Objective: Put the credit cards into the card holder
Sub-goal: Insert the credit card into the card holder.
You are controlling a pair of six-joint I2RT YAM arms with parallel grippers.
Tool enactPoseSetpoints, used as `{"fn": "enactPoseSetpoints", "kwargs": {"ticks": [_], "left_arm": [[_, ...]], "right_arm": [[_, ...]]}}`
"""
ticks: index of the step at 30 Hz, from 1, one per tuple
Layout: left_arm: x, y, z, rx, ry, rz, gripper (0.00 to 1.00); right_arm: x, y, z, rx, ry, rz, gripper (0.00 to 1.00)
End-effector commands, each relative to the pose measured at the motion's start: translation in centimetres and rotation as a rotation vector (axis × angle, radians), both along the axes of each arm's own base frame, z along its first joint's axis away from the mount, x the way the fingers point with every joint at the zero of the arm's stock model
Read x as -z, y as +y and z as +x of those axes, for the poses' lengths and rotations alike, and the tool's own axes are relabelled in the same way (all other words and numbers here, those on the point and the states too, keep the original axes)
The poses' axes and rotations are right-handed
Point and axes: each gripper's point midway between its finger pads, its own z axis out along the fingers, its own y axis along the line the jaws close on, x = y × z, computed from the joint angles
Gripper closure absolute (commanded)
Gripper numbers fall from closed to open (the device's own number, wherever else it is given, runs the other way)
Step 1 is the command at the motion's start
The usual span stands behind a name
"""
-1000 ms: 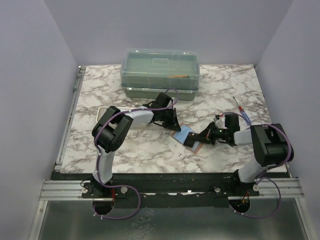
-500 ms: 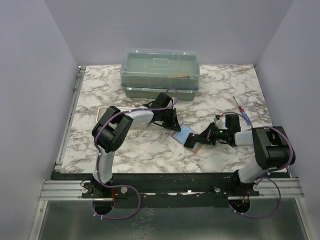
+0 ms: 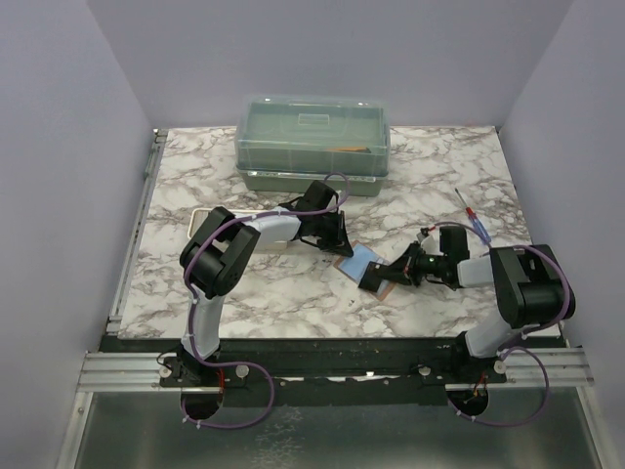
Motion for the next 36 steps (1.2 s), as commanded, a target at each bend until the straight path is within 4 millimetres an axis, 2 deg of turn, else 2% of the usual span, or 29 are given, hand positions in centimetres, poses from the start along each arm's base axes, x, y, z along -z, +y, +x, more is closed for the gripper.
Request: {"fn": "enactPoseSetpoints", "kwargs": {"ticks": [1, 6, 24, 36], "left_arm": [[2.8, 2.0, -1.3, -0.006, 0.050, 0.121, 1.00], [2.8, 2.1, -1.3, -0.006, 0.050, 0.122, 1.00], [2.9, 2.2, -2.1, -0.012, 0.083, 0.111, 1.00], [2.6, 2.2, -2.6, -0.022, 0.098, 0.091, 1.00]], "right_arm": [[0.4, 0.0, 1.0, 0.010, -0.019, 0.006, 1.00], [0.0, -0.1, 2.6, 0.026, -0.062, 0.003, 1.00], [0.1, -0.6, 3.0, 0.148, -0.127, 0.003, 1.00], [-0.4, 0.3, 3.0, 0.232, -0.197, -0.002, 1.00]]}}
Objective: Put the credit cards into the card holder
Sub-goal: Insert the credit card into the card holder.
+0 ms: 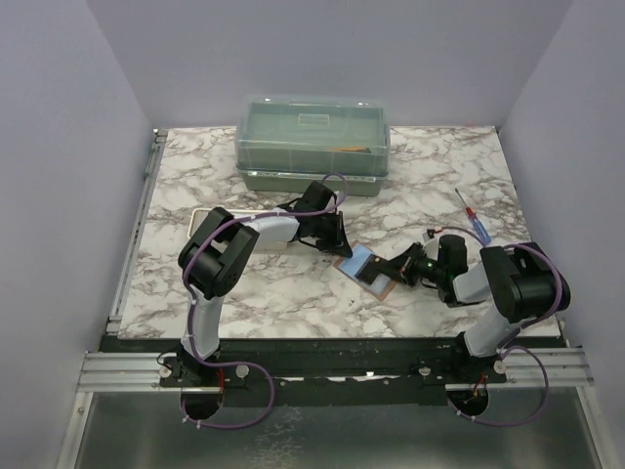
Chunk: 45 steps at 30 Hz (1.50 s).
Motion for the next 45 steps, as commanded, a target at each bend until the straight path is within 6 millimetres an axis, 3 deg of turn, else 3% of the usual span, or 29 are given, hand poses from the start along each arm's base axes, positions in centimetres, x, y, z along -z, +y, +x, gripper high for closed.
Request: {"fn": "enactPoseSetpoints", "kwargs": {"ticks": [1, 13, 17, 23, 26, 31, 37, 45], "left_arm": [[2.5, 2.1, -2.3, -0.007, 0.085, 0.096, 1.00], [1.4, 1.7, -2.5, -0.015, 0.095, 0.057, 1.00], [-0.2, 1.5, -1.9, -0.024, 0.080, 0.024, 0.92], [0.1, 2.3, -1.1, -0.044, 0.078, 0.034, 0.89], [0.7, 2.6, -1.1, -0.048, 0.084, 0.047, 0.91], [0.7, 2.9, -1.0, -0.052, 0.067, 0.058, 0.93], [1.1, 3.2, -1.1, -0.055, 0.069, 0.072, 0.93], [1.4, 3.4, -1.3, -0.054, 0.075, 0.078, 0.93]], "right_arm": [[-0.4, -0.2, 1.3, 0.093, -0.065, -0.029, 1.00], [0.0, 0.3, 1.7, 0.168, -0.059, -0.013, 1.00], [1.3, 0.6, 1.5, 0.133, 0.013, -0.056, 0.96], [3.3, -0.3, -0.5, 0.082, 0.151, -0.192, 0.58], [3.4, -0.2, -1.4, 0.044, 0.165, -0.193, 0.50], [3.5, 0.0, -2.3, 0.027, 0.193, -0.182, 0.51], [2.9, -0.1, -2.6, 0.025, 0.190, -0.181, 0.63], [2.4, 0.1, -3.0, 0.013, 0.166, -0.163, 0.64]]}}
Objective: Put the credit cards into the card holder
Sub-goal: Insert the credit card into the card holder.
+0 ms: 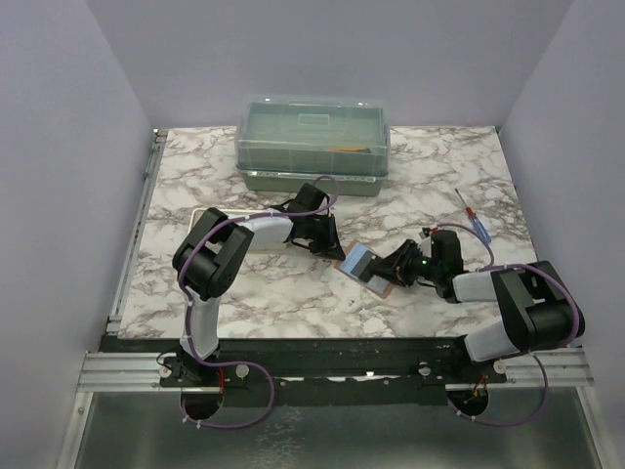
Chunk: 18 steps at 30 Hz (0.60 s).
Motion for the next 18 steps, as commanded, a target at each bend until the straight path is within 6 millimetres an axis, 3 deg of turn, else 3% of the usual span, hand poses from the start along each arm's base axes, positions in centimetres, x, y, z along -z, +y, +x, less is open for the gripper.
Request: {"fn": "enactPoseSetpoints", "kwargs": {"ticks": [1, 8, 18], "left_arm": [[1.1, 1.4, -0.6, -0.009, 0.013, 0.060, 0.93], [1.9, 1.9, -1.0, -0.017, 0.019, 0.085, 0.97], [2.5, 2.2, -1.0, -0.022, 0.019, 0.106, 1.00]], "right_arm": [[2.8, -0.6, -2.5, -0.014, 0.101, -0.044, 0.65], [2.8, 0.4, -1.3, -0.027, 0.077, 0.028, 0.80], [2.6, 2.1, 0.1, -0.053, 0.062, 0.087, 0.92]]}}
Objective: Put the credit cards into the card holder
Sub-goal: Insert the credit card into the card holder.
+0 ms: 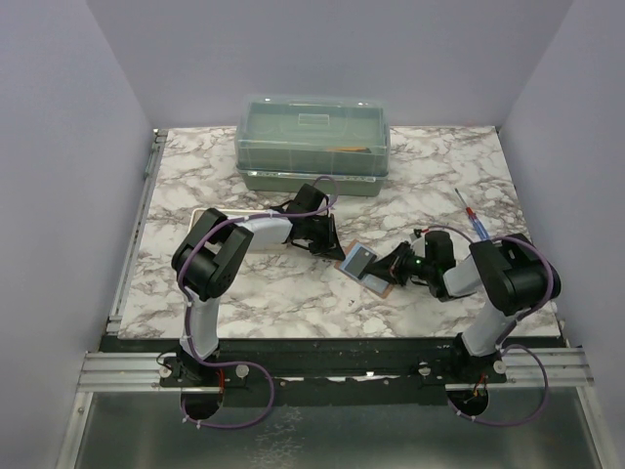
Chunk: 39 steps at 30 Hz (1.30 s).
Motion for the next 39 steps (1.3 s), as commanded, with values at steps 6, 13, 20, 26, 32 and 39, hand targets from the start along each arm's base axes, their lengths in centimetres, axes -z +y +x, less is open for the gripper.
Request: {"fn": "enactPoseSetpoints", "kwargs": {"ticks": [6, 13, 20, 26, 32, 39], "left_arm": [[1.9, 2.0, -1.0, -0.015, 0.020, 0.102, 1.00], [0.6, 1.7, -0.8, -0.003, 0.010, 0.073, 0.99], [-1.1, 1.5, -0.7, 0.007, -0.005, 0.039, 0.94], [-2.2, 1.0, -1.2, 0.036, 0.003, 0.000, 0.92], [-2.9, 0.8, -1.4, 0.053, -0.006, -0.023, 0.88], [-3.8, -0.1, -1.5, 0.093, -0.002, -0.068, 0.85]], "right_arm": [[2.2, 0.2, -0.6, -0.011, 0.064, -0.055, 0.90], [2.6, -1.9, -2.5, -0.042, 0.099, -0.241, 0.68], [0.2, -2.0, -1.4, -0.067, 0.018, -0.285, 0.71], [-0.6, -0.8, 0.2, -0.092, -0.028, -0.254, 0.92], [-0.3, -0.4, 1.1, -0.095, -0.033, -0.253, 0.93], [1.0, -0.7, 1.1, -0.079, 0.004, -0.280, 1.00]]}}
